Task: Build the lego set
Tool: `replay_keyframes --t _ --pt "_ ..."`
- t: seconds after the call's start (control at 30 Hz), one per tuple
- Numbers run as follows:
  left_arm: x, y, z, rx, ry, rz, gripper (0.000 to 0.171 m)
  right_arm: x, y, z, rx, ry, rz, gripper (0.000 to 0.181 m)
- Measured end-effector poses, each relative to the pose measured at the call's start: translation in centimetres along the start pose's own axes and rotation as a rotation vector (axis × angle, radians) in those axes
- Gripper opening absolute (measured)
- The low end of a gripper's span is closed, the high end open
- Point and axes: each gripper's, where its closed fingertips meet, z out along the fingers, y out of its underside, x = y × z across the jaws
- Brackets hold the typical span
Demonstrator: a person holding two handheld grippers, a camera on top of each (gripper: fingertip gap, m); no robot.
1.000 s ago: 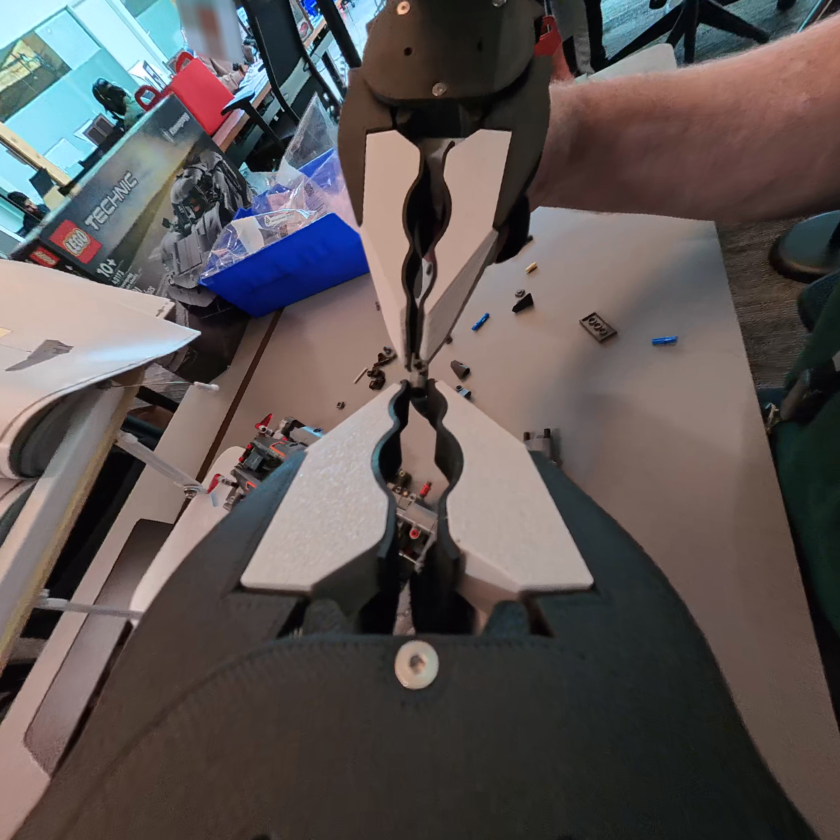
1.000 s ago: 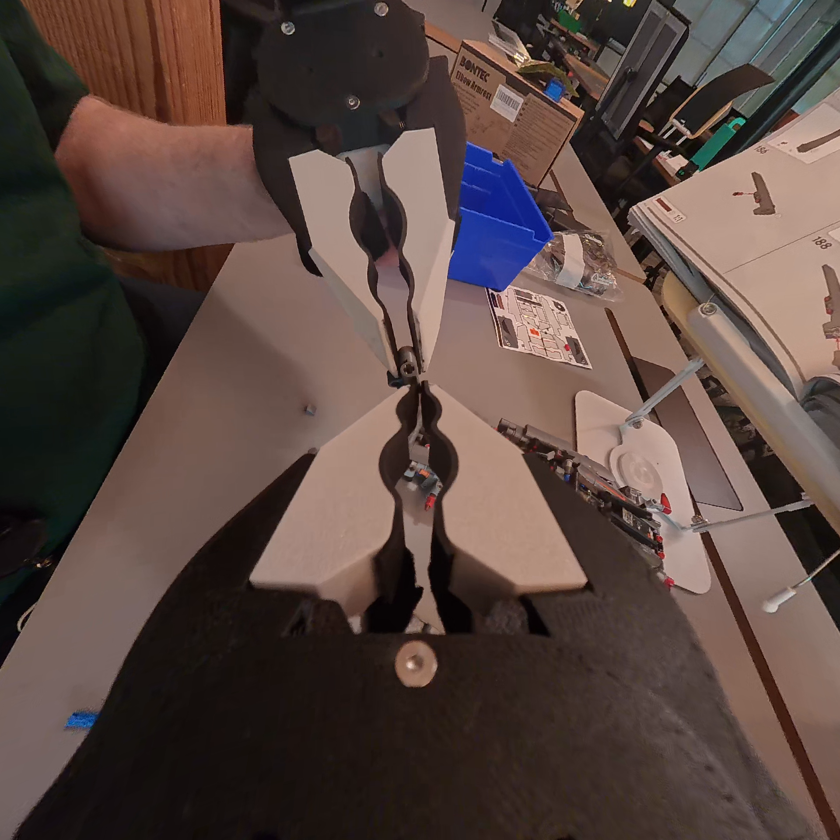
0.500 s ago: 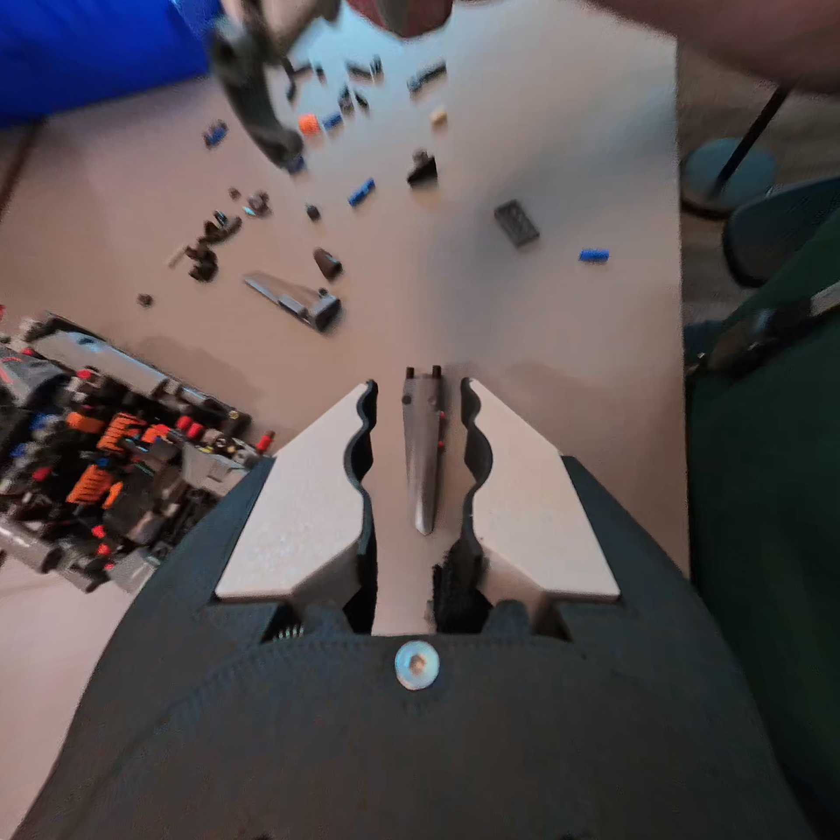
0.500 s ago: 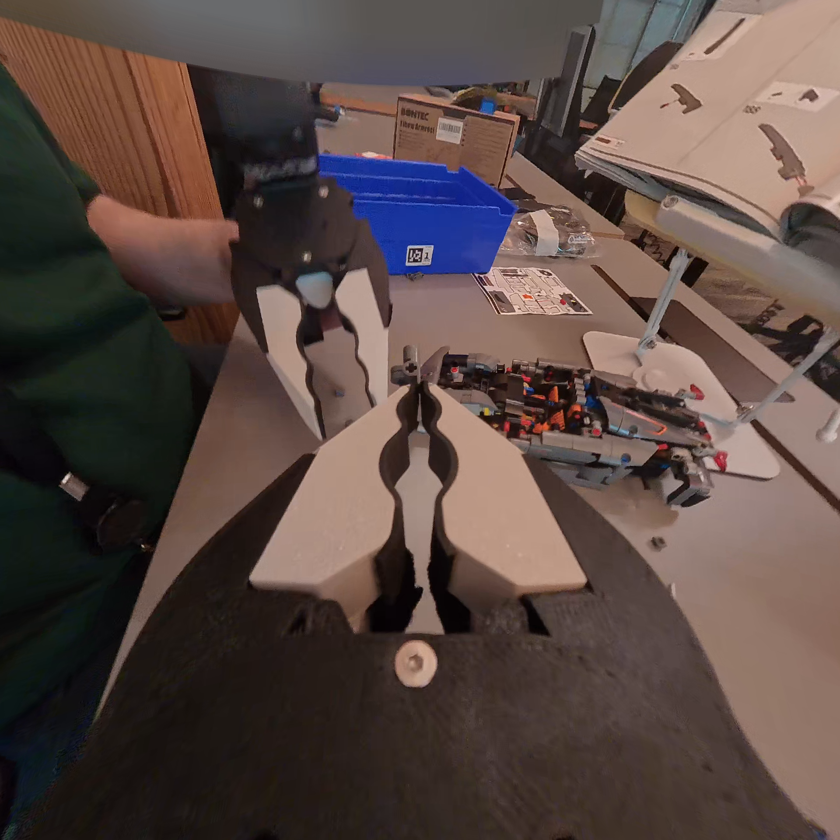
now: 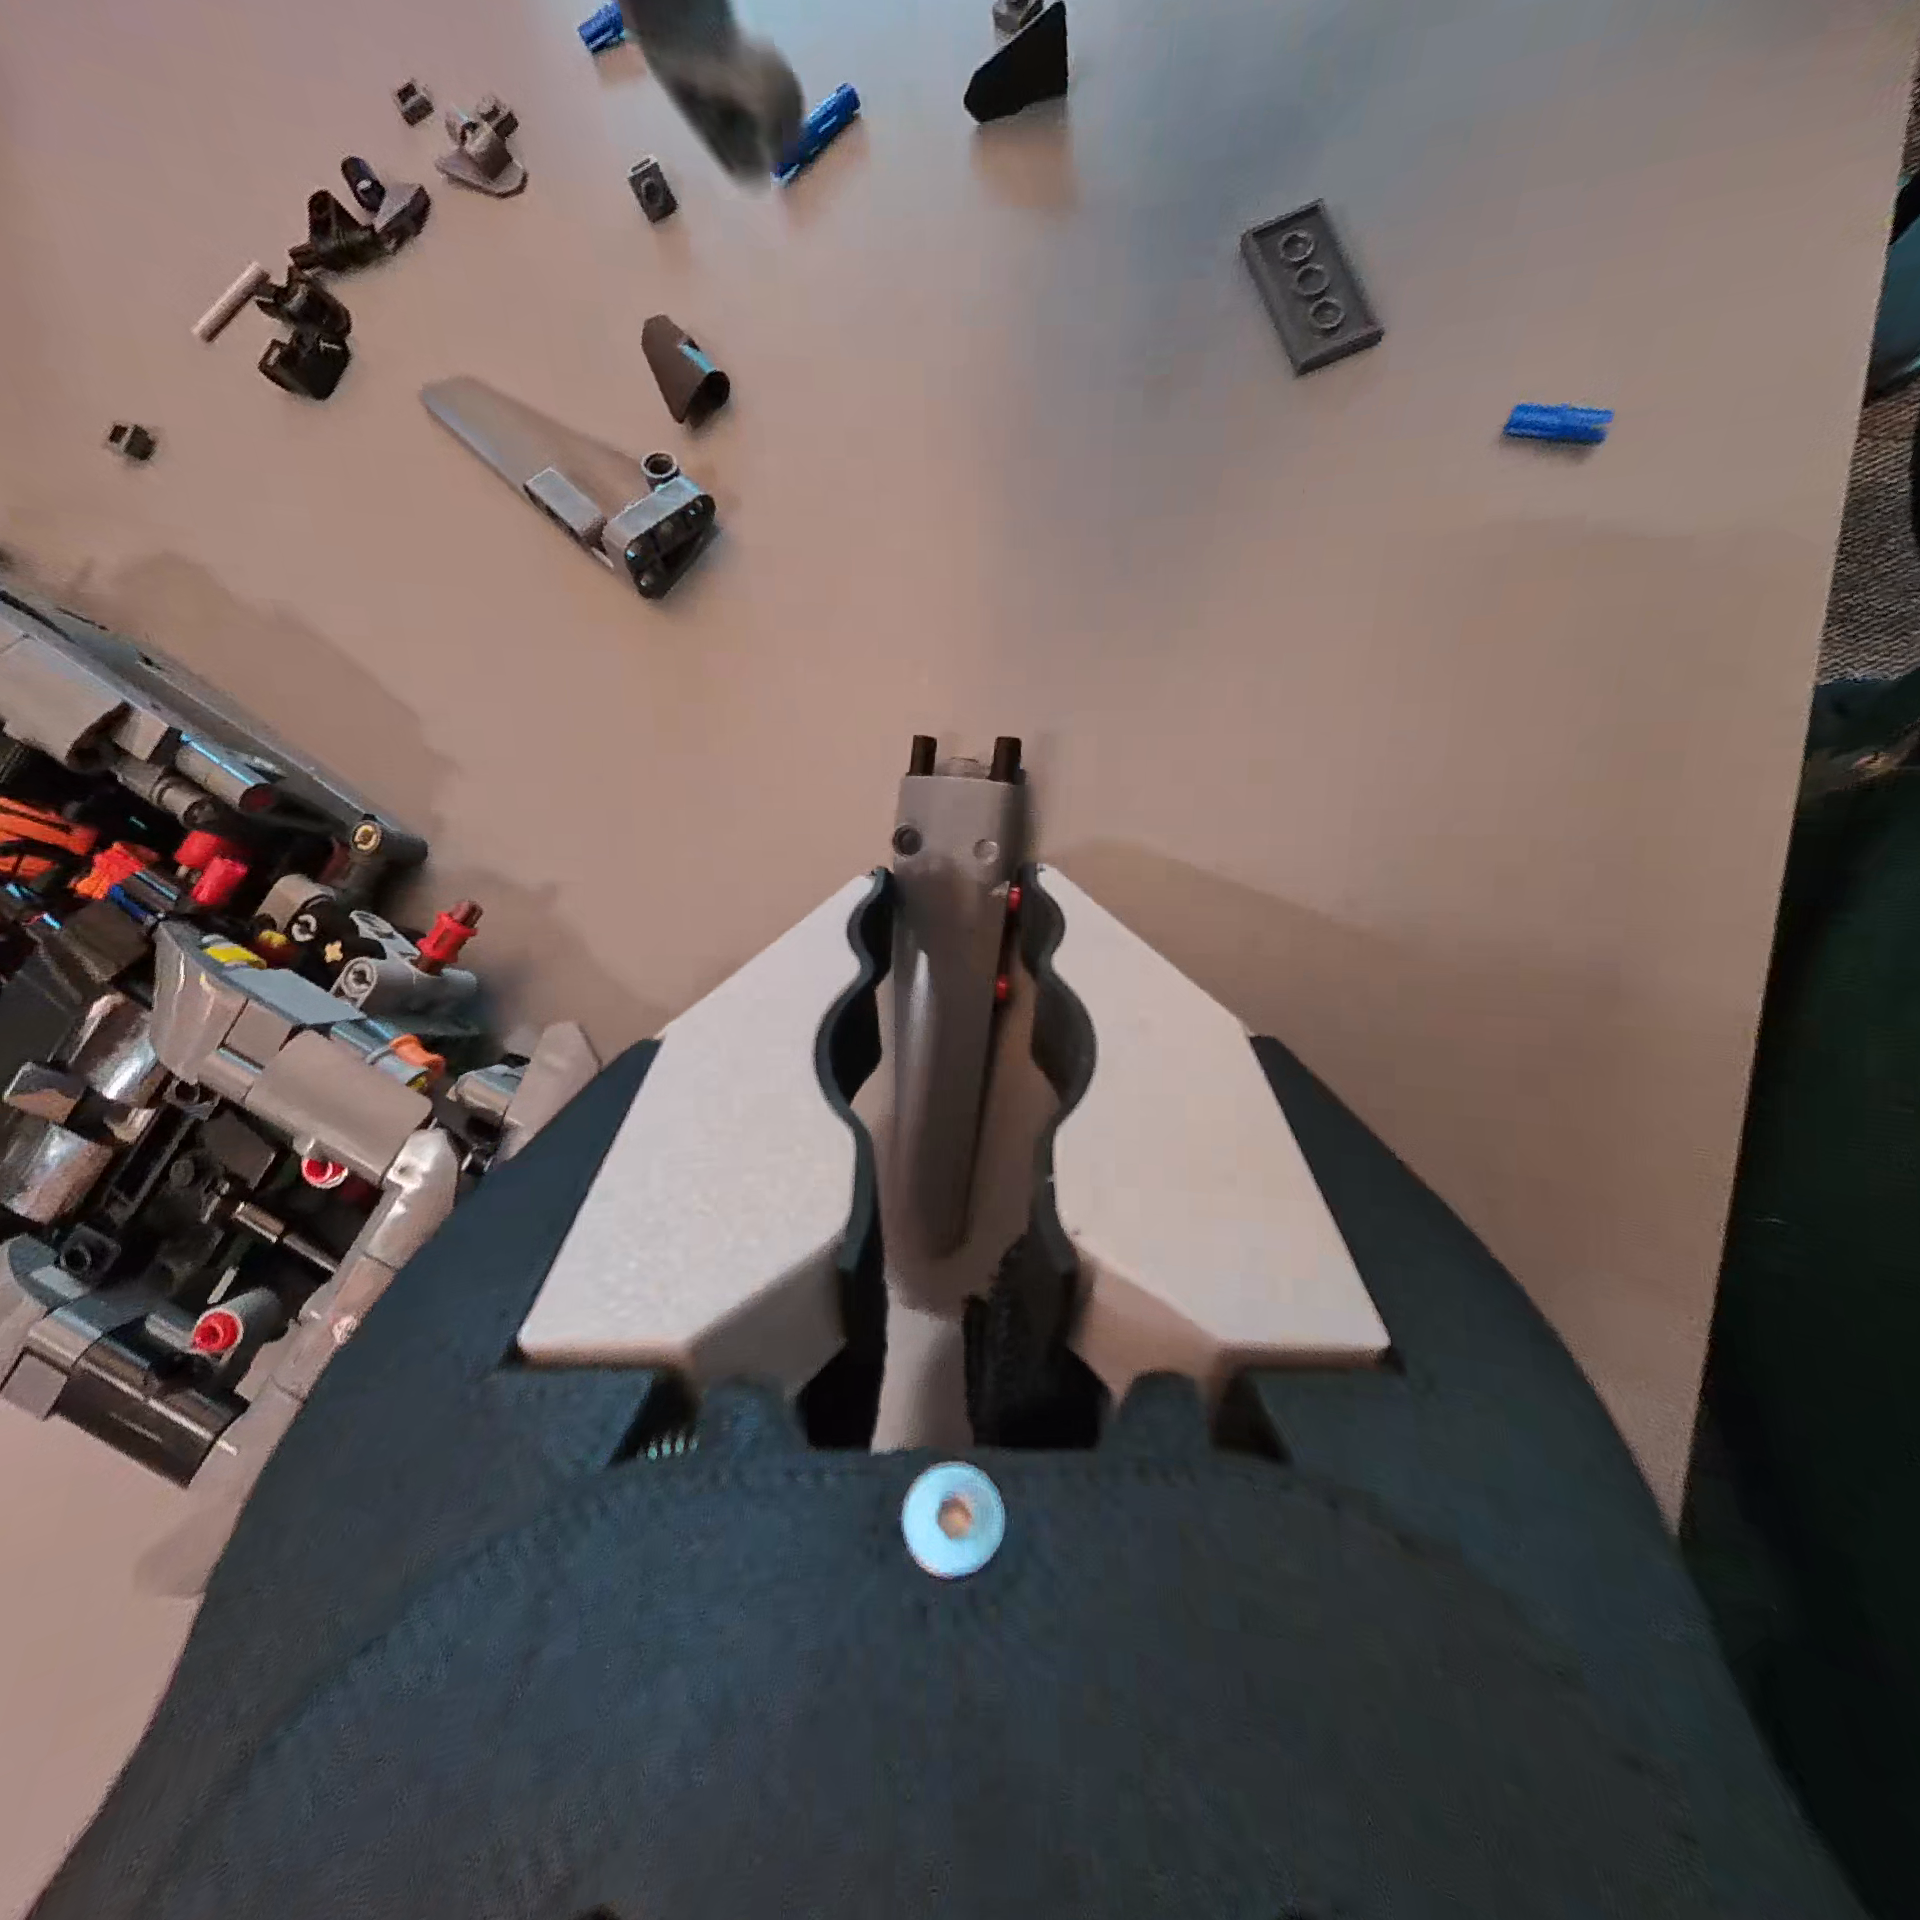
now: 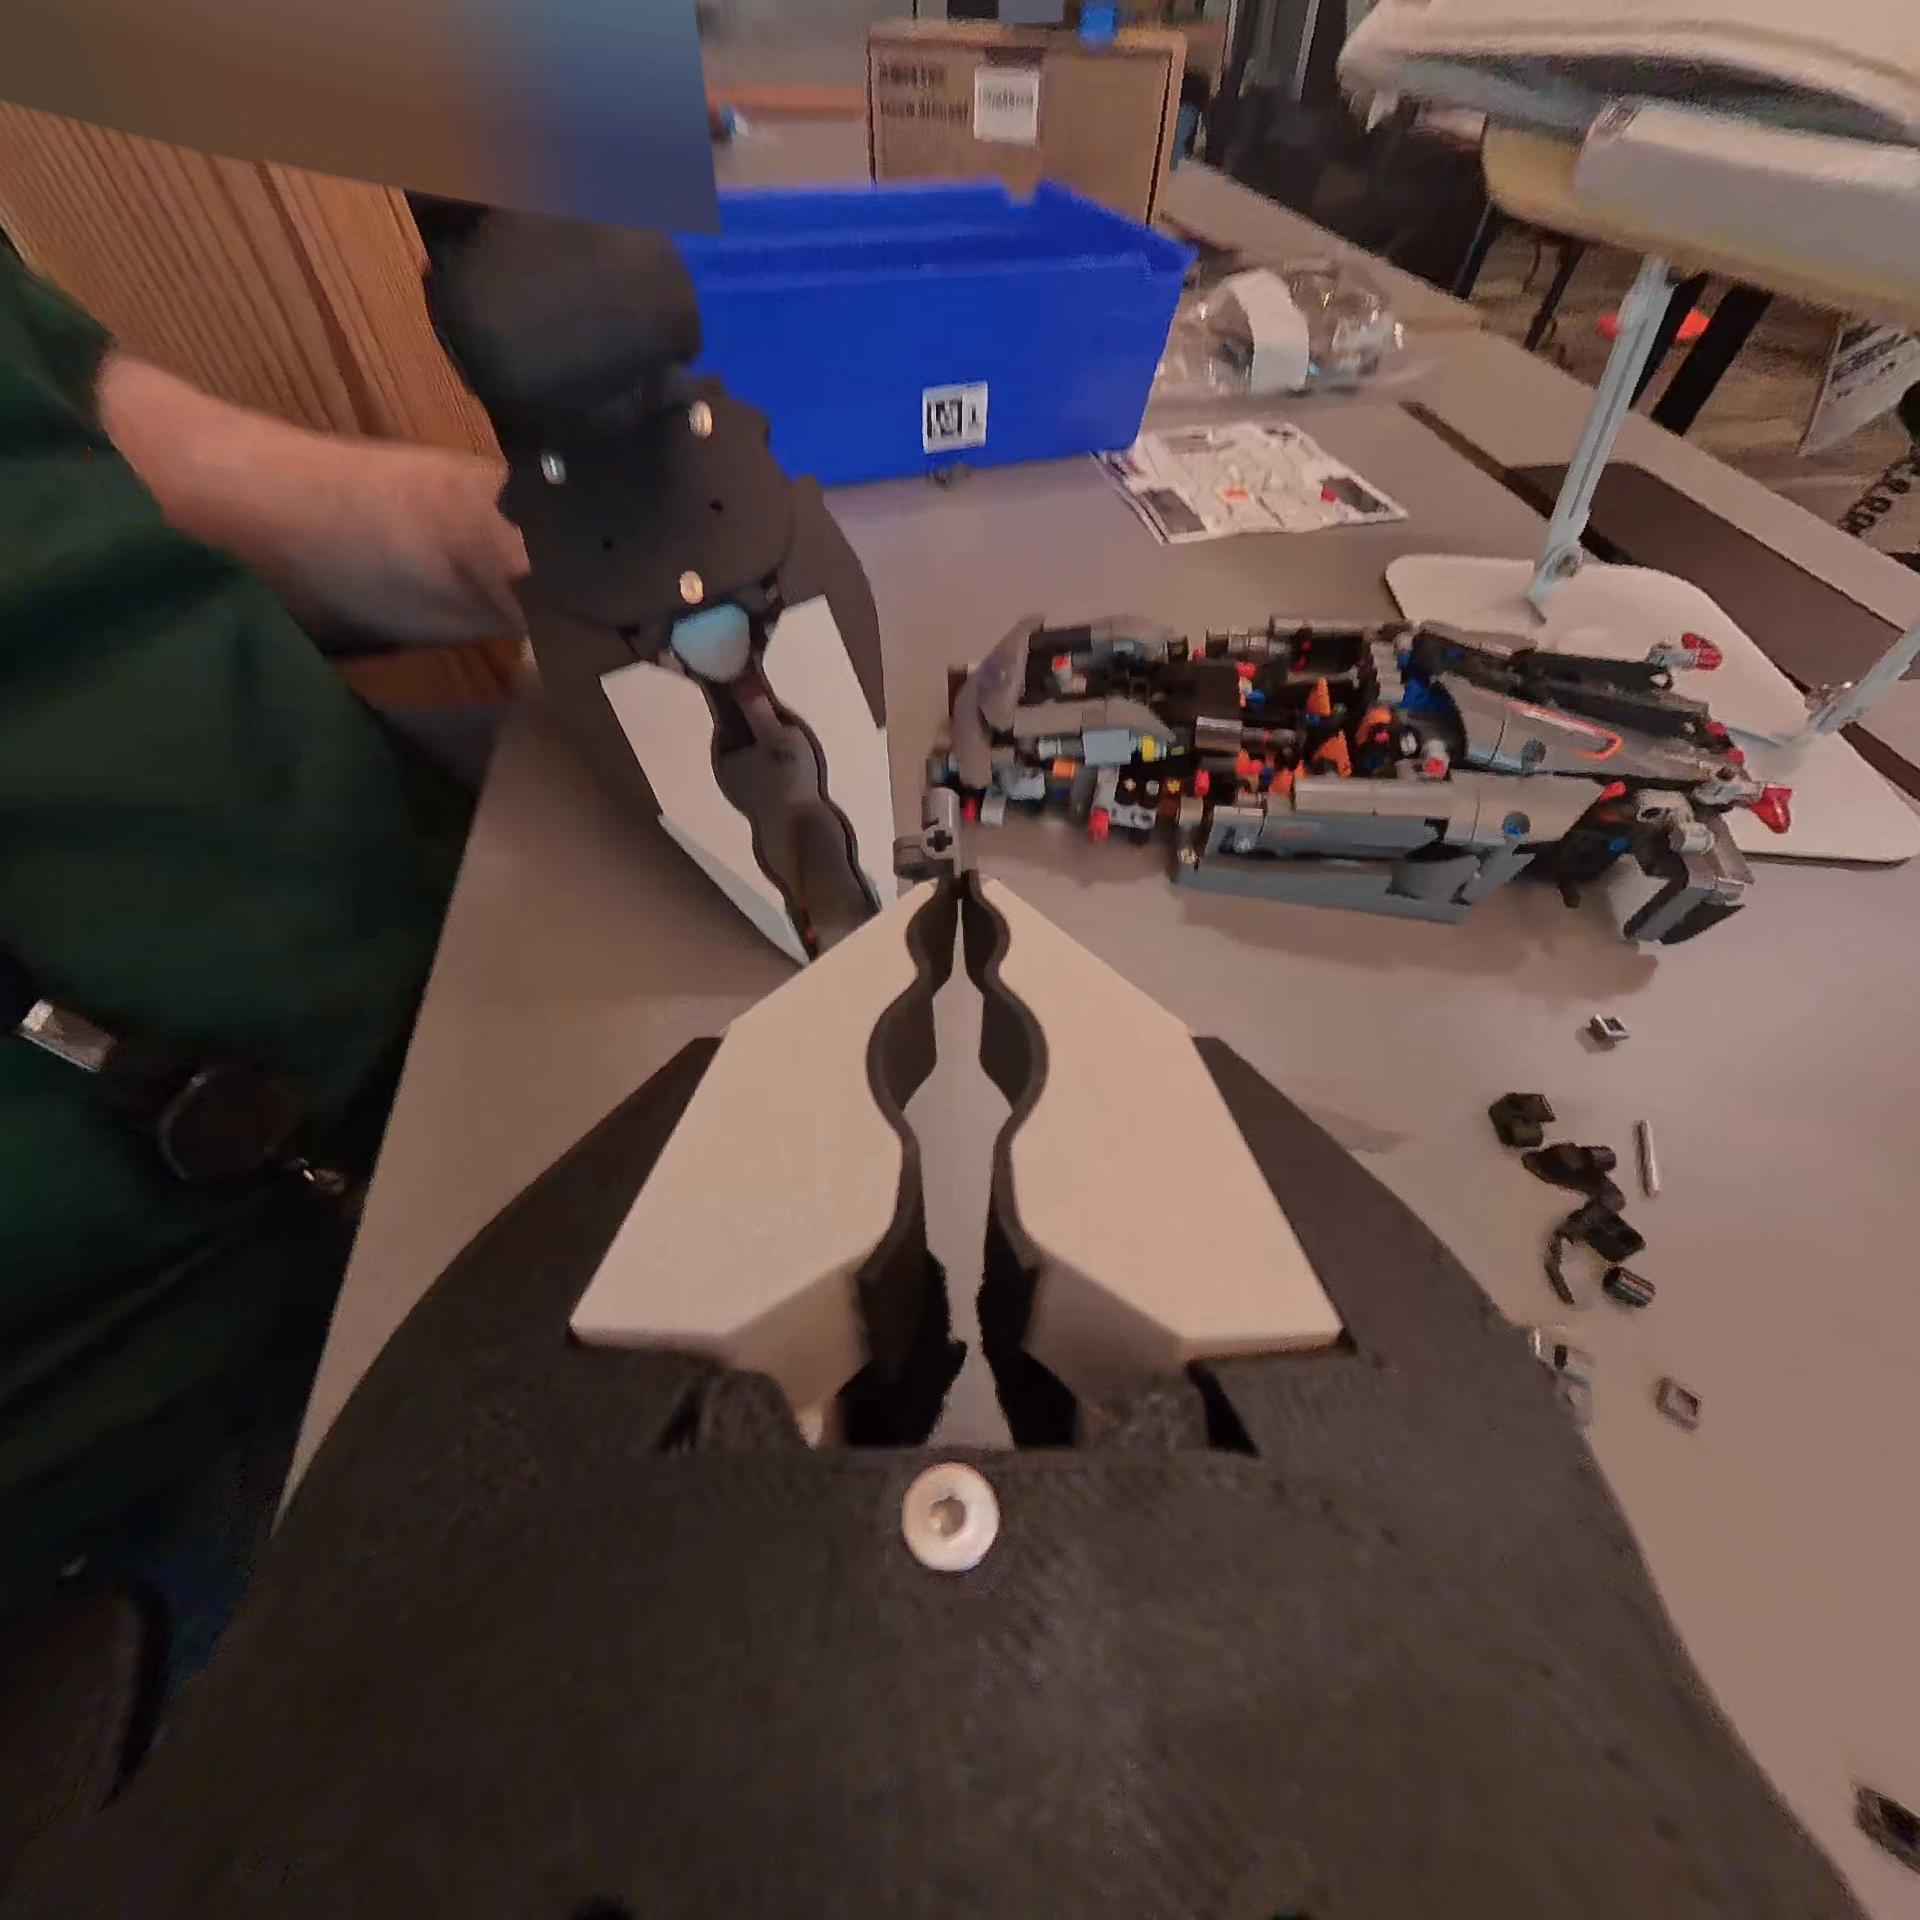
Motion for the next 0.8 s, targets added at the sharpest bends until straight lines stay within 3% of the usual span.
replay_keyframes --t 0.13,0.4,0.53,0.8 --pt "0.2 0.0 -0.1 -0.010 0.048 -0.043 0.022 -0.8 2.2 0.9 -0.122 0.012 -0.085 0.000" --pt "2.6 0.4 -1.5 -0.060 0.383 -0.224 0.022 -3.6 4.6 3.1 -0.218 -0.058 -0.175 0.000" --pt "2.7 0.6 -1.9 -0.100 0.453 -0.261 0.022 -4.2 6.3 4.1 -0.306 -0.076 -0.218 0.000" --pt "3.9 0.3 -2.0 -0.142 0.581 -0.262 0.022 -4.8 6.2 4.5 -0.311 -0.092 -0.312 0.000"
